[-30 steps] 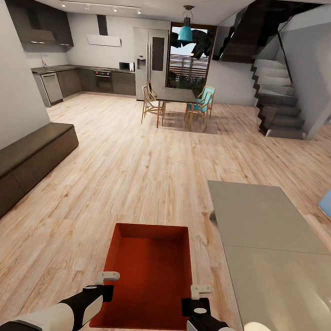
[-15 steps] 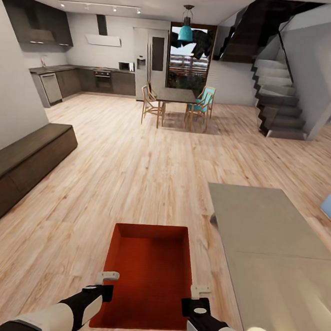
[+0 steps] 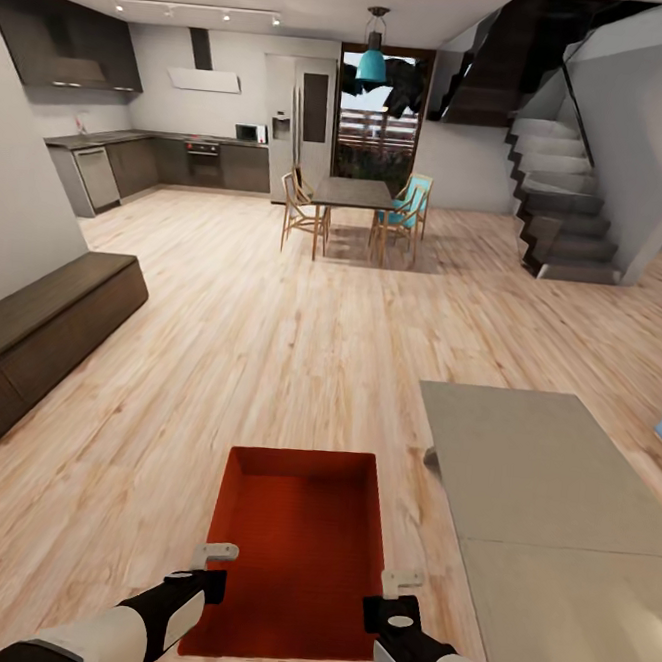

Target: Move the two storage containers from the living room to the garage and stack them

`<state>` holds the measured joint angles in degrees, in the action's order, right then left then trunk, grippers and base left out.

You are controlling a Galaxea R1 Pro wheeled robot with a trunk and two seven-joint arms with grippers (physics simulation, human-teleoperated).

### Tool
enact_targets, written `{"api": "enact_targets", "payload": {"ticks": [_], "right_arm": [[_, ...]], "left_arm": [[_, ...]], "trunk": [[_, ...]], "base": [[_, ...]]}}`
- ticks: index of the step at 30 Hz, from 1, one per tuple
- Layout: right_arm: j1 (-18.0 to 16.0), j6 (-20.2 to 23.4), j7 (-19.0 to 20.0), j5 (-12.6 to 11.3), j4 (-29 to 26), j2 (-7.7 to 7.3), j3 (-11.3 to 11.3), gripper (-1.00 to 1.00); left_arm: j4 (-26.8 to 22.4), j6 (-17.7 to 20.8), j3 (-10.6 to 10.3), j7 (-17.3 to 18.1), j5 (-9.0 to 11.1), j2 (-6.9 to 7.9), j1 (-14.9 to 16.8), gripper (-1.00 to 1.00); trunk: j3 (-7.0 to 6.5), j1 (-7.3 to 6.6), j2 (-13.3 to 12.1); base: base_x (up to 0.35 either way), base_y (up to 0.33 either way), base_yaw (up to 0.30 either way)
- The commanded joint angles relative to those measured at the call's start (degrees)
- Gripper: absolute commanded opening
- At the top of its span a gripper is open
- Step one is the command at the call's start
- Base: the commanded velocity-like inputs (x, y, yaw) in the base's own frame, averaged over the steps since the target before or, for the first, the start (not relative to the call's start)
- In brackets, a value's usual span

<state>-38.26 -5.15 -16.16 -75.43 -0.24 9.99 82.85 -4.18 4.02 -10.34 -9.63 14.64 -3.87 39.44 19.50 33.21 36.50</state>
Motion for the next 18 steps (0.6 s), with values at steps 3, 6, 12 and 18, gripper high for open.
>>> {"api": "enact_targets", "payload": {"ticks": [3, 6, 12, 18], "right_arm": [[-0.1, -1.5, -0.8, 0.4, -0.1, 0.00, -0.5, -1.00], [0.0, -1.5, -0.8, 0.4, -0.1, 0.00, -0.5, -1.00], [0.0, -1.5, -0.8, 0.4, -0.1, 0.00, -0.5, -1.00], [-0.1, -1.5, -0.8, 0.4, -0.1, 0.00, -0.5, -1.00]], "left_arm": [[-0.1, 0.4, 4.1, -0.7, 2.0, 0.62, 0.0, -1.00], [-0.1, 0.5, 4.1, -0.7, 2.0, 0.62, 0.0, -1.00], [-0.1, 0.5, 4.1, -0.7, 2.1, 0.62, 0.0, -1.00], [-0.1, 0.5, 4.1, -0.7, 2.1, 0.62, 0.0, -1.00]], "trunk": [[0.08, 0.05, 0.1], [0.08, 0.05, 0.1], [0.08, 0.05, 0.1], [0.08, 0.05, 0.1]], "base": [[0.323, 0.000, 0.000], [0.323, 0.000, 0.000], [0.323, 0.000, 0.000], [0.323, 0.000, 0.000]]}}
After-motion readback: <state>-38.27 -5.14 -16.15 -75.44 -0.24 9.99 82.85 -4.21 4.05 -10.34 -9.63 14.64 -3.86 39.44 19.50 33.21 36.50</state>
